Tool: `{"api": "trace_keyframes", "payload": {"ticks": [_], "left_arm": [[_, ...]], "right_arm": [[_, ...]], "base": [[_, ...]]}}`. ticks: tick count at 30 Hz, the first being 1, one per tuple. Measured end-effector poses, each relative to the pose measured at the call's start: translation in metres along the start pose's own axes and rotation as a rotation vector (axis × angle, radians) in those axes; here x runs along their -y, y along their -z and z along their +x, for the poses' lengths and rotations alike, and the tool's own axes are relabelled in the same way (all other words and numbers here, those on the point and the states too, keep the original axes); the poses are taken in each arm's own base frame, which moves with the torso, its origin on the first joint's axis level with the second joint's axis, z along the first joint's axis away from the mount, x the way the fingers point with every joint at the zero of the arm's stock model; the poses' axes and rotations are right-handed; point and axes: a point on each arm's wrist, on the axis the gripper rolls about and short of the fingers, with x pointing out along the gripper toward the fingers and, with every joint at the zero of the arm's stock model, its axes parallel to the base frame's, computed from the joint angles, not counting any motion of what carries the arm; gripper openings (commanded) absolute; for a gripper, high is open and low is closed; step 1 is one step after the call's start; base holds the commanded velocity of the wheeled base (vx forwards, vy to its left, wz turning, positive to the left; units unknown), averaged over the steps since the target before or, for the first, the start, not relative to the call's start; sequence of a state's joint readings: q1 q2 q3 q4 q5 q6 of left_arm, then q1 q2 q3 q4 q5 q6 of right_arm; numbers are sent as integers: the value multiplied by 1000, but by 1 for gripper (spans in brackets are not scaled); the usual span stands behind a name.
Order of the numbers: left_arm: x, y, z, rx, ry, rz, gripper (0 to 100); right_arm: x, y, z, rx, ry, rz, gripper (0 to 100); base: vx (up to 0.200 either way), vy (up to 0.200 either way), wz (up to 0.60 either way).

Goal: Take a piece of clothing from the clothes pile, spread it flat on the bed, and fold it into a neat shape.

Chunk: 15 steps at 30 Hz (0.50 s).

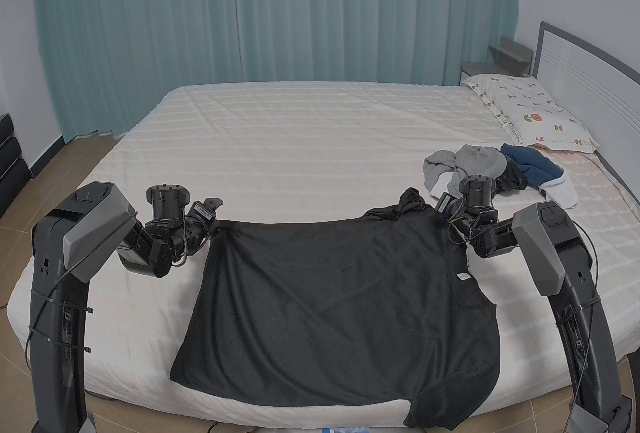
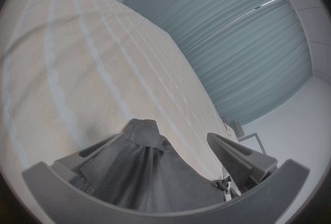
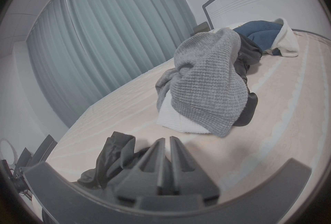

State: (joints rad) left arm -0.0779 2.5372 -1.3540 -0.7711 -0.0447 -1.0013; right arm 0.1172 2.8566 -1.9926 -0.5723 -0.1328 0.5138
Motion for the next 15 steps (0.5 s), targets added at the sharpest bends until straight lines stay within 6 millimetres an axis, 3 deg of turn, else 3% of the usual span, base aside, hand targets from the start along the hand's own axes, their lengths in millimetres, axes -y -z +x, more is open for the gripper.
{"api": "trace_keyframes", "payload": {"ticks": [8,15], "left_arm": [[0,0,-1,2,-3,0,100],[1,1,-5,-3,-7,0,100]], "right_arm": [[4,3,1,-2,13,1,100],[10,12,-16,-64,47,2,100]], "base": [[0,0,0],[0,0,0]]}}
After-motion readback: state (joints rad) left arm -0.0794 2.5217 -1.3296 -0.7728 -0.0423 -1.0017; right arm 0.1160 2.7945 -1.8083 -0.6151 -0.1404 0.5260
